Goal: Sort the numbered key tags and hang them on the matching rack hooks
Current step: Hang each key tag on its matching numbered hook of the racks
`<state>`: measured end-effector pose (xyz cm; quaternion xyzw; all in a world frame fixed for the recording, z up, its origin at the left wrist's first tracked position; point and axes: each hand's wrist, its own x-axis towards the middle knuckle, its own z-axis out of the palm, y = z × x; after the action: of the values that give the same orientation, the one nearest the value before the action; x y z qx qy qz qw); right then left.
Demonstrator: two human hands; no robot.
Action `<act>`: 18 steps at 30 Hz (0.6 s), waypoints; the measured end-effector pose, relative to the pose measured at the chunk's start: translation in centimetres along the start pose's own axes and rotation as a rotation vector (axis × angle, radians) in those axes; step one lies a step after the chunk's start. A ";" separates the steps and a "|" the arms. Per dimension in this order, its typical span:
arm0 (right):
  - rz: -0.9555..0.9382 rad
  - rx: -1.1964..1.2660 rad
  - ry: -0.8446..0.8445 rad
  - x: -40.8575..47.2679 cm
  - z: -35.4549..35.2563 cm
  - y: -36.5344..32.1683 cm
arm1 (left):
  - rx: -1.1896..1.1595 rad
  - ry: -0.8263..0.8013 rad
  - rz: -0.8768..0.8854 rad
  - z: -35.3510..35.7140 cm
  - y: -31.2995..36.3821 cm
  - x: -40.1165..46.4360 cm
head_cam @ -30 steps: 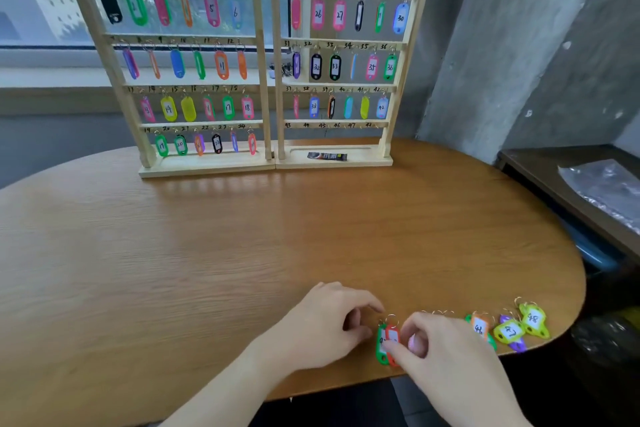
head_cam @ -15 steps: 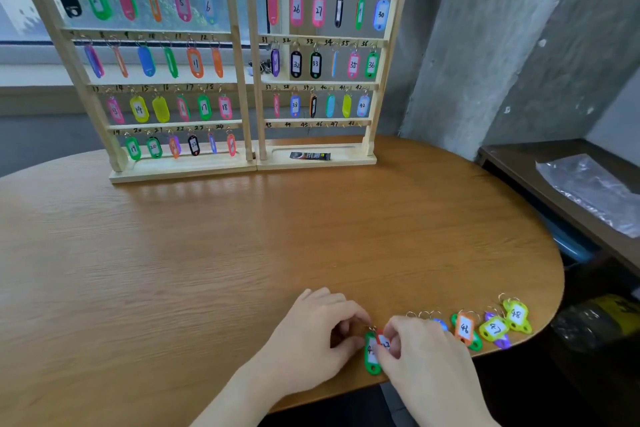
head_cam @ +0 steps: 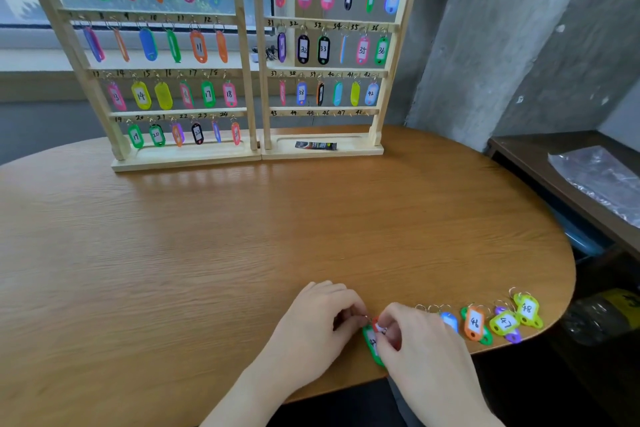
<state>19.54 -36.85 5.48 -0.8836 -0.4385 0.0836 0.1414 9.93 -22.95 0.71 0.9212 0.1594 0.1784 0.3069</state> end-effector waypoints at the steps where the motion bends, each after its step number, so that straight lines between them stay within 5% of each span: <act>1: 0.001 0.011 0.004 0.0 0.0 0.0 | -0.012 0.008 -0.012 0.0 -0.1 -0.1; 18: 0.015 -0.129 -0.018 1.8 0.0 -0.3 | -0.375 0.201 -0.268 -1.5 0.3 -0.4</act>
<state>20.43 -35.29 5.55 -0.8932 -0.4378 0.0642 0.0796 9.04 -22.59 1.96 0.7963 0.2741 0.2534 0.4760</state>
